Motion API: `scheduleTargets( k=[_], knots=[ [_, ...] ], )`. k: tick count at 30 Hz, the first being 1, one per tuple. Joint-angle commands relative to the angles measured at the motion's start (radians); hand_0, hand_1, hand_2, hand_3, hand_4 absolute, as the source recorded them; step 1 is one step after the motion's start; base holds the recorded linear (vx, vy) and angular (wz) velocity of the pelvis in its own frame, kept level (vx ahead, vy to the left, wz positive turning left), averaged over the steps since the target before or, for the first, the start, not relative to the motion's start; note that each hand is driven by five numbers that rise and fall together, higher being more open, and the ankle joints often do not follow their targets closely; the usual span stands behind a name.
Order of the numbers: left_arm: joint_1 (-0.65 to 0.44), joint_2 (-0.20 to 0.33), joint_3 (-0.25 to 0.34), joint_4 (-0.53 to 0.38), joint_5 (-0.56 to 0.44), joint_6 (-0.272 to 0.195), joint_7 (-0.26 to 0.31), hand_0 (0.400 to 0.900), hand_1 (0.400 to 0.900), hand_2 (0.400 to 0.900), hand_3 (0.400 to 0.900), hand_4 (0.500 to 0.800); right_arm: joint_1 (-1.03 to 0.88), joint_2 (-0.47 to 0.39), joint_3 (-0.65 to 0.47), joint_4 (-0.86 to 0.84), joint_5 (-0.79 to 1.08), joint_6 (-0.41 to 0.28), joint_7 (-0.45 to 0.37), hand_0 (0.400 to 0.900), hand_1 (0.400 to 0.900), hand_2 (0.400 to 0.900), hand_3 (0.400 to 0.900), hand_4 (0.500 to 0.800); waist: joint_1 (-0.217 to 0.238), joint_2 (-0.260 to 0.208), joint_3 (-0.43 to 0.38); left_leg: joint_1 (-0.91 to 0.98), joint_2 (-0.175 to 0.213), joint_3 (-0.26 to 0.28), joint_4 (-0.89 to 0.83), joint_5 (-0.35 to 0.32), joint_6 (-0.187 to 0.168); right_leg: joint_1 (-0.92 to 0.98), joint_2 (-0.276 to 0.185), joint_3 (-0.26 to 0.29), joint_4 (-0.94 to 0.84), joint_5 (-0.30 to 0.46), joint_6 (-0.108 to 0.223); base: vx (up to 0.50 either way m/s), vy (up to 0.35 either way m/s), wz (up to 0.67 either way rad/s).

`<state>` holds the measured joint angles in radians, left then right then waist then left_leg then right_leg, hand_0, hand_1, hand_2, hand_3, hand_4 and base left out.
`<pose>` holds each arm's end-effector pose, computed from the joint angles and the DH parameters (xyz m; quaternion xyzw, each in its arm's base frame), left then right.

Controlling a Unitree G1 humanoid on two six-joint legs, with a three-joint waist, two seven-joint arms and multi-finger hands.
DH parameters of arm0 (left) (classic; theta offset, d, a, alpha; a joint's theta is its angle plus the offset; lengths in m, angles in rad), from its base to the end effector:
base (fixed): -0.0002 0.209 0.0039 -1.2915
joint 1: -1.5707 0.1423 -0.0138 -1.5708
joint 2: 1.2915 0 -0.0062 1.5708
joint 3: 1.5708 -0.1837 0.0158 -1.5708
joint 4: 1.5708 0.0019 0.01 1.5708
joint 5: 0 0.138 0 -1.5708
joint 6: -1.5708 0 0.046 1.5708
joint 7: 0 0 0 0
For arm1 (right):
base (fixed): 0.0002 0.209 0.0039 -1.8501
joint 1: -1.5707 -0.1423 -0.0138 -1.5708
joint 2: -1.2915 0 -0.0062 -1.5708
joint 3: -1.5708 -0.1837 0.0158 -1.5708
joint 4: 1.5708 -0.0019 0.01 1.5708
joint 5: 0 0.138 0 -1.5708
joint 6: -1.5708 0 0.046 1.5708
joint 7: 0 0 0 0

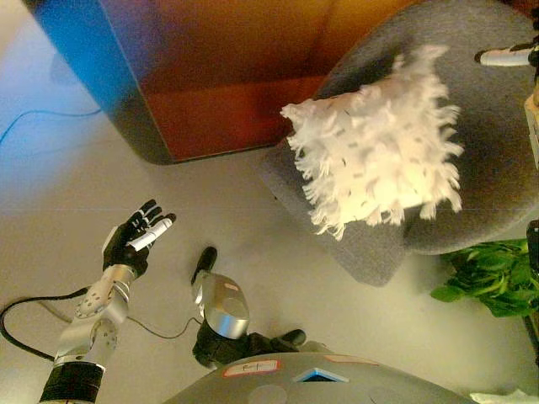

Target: Pick up the pillow and put it on the sofa.

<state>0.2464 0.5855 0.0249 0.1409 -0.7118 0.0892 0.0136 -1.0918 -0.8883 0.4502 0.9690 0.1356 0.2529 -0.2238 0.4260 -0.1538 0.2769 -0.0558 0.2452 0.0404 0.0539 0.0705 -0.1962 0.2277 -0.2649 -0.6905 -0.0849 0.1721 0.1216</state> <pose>0.1396 0.2834 0.0158 -0.0615 0.2077 0.0971 0.9714 0.3296 -0.3156 0.2309 -0.3864 0.0521 -0.2886 0.8745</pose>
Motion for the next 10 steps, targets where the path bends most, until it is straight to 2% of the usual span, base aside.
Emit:
scheduleTargets(
  k=[1,3,6,7,10],
  knots=[
    [-0.025,0.015,-0.08,-0.108,0.015,-0.078,-0.014,0.9,0.9,0.9,0.9,0.8,0.015,-0.078,-0.016,-0.082,0.028,-0.048,-0.099,0.9,0.9,0.9,0.9,0.8,-0.023,0.028,-0.12,0.099,0.002,0.054,-0.001,-0.082,0.051,-0.022,-0.095,0.049,0.063,-0.001,0.134,-0.08,0.101,-0.33],
    [-0.032,0.004,-0.095,-0.101,0.015,-0.085,-0.007,0.9,0.9,0.9,0.9,0.8,0.073,-0.069,-0.051,-0.152,0.044,-0.055,-0.104,0.9,0.9,0.9,0.9,0.8,-0.045,0.036,-0.124,0.112,-0.003,0.071,0.003,-0.09,0.056,-0.026,-0.105,0.06,0.068,0.008,0.134,-0.09,0.102,-0.34],
    [-0.046,-0.014,-0.12,-0.076,0.009,-0.11,0.003,0.9,0.9,0.9,0.9,0.8,0.18,-0.057,-0.114,-0.28,0.051,-0.104,-0.123,0.9,0.9,0.9,0.9,0.8,-0.093,0.049,-0.129,0.13,-0.01,0.101,0.013,-0.104,0.068,-0.045,-0.121,0.086,0.085,0.025,0.136,-0.1,0.097,-0.32],
    [-0.052,-0.028,-0.131,-0.068,0.01,-0.126,0.013,0.9,0.9,0.9,0.9,0.8,0.235,-0.043,-0.155,-0.354,0.05,-0.127,-0.126,0.9,0.9,0.9,0.9,0.8,-0.122,0.058,-0.129,0.137,-0.013,0.116,0.016,-0.109,0.073,-0.053,-0.125,0.1,0.094,0.03,0.136,-0.13,0.089,-0.3],
    [-0.069,-0.056,-0.152,-0.038,0.01,-0.154,0.014,0.9,0.9,0.9,0.9,0.8,0.396,-0.001,-0.248,-0.52,0.043,-0.181,-0.125,0.9,0.9,0.9,0.9,0.8,-0.17,0.062,-0.128,0.138,-0.028,0.154,0.027,-0.105,0.092,-0.081,-0.147,0.117,0.107,0.05,0.128,-0.17,0.087,-0.25]
  ],
)
